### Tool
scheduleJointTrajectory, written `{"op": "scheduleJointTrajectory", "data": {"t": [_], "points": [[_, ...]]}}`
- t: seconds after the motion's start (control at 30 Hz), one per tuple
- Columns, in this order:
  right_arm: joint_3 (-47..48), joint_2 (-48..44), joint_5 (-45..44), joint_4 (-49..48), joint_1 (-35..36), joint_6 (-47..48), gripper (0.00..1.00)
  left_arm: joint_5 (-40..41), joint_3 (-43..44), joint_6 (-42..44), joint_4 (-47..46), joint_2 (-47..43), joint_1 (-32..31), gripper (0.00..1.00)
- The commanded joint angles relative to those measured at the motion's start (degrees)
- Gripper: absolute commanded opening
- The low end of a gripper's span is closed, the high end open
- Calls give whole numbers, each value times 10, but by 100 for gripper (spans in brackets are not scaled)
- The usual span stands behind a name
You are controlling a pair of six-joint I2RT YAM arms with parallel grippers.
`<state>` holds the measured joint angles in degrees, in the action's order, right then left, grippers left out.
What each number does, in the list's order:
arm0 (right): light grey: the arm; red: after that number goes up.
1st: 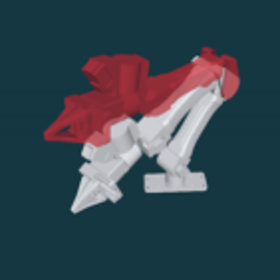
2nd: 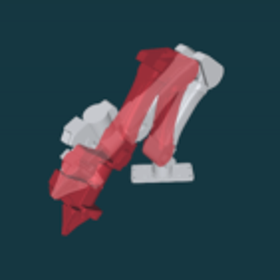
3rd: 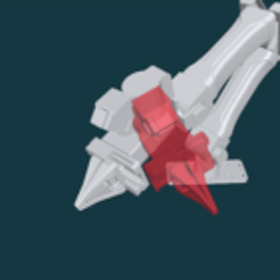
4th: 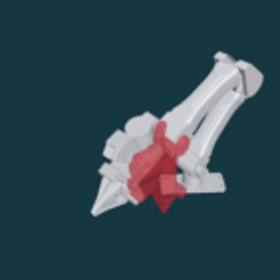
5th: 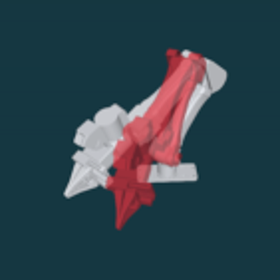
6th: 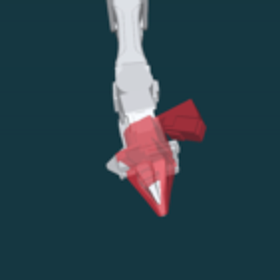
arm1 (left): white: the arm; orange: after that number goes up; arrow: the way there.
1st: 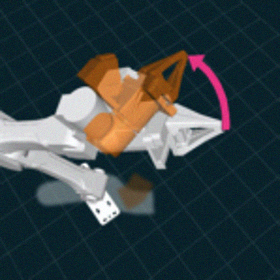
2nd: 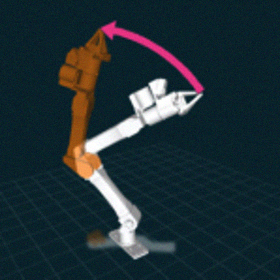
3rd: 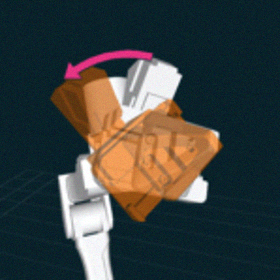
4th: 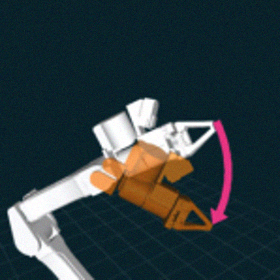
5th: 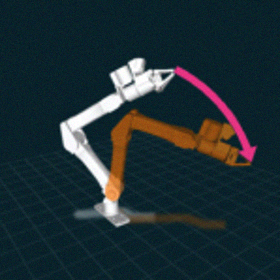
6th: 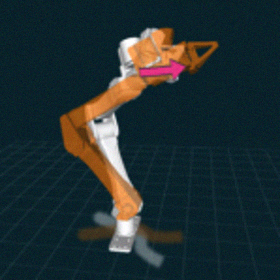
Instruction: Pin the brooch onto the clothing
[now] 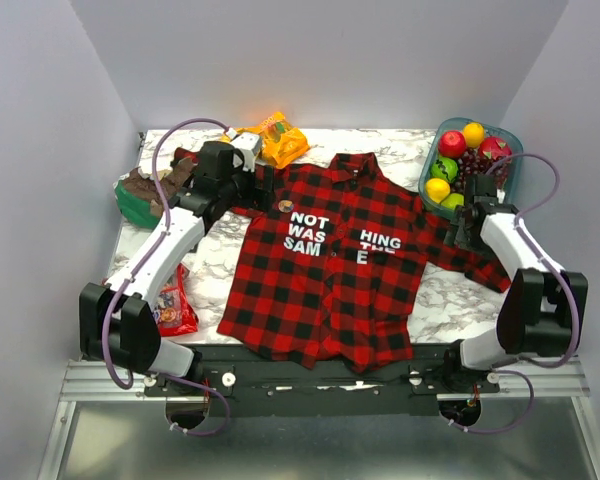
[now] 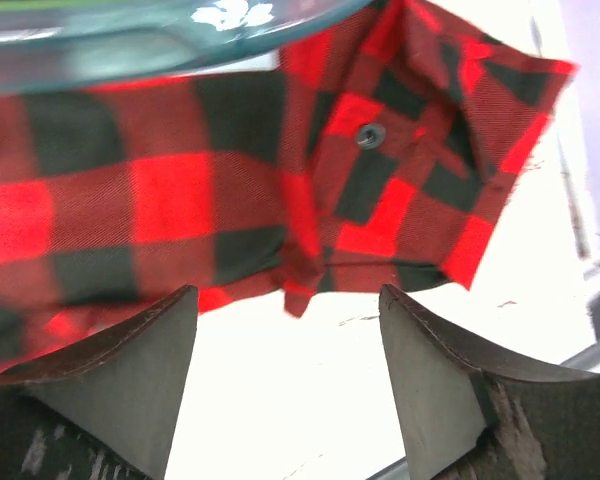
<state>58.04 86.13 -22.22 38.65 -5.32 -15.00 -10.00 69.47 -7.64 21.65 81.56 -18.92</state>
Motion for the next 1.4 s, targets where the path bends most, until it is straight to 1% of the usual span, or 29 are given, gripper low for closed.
{"op": "scheduleJointTrajectory", "data": {"t": [0.0,0.07,0.1,0.2,0.27,0.3,0.43,0.57,0.63,0.77,0.93,1.13,1.37], "points": [[-35,-67,123,-16,0,2,82,-35,-14,-26,-36,-28,28,99],[-53,-113,165,-37,0,9,82,-39,-20,-31,-46,-33,46,99],[-57,-128,204,-42,0,11,82,-41,-22,-33,-49,-35,53,99],[-49,-185,255,-53,0,7,82,-58,-35,-54,-71,-44,88,99],[-38,-210,263,-57,0,4,82,-77,-43,-69,-87,-50,117,99],[-28,-235,263,-58,0,5,82,-84,-45,-71,-93,-53,127,99],[-7,-287,273,-71,0,12,82,-105,-64,-77,-129,-68,157,99],[-11,-322,285,-91,0,26,82,-129,-70,-34,-143,-97,159,99],[-22,-343,289,-115,0,31,82,-145,-87,-12,-170,-114,158,99],[-53,-373,296,-148,0,58,83,-137,-110,-10,-203,-152,158,99],[-63,-380,305,-150,0,66,83,-135,-121,-16,-214,-159,158,99],[-76,-386,314,-163,0,61,83,-128,-143,-19,-252,-179,158,99],[-83,-390,312,-165,0,64,83,-115,-146,-17,-255,-191,156,99]]}}
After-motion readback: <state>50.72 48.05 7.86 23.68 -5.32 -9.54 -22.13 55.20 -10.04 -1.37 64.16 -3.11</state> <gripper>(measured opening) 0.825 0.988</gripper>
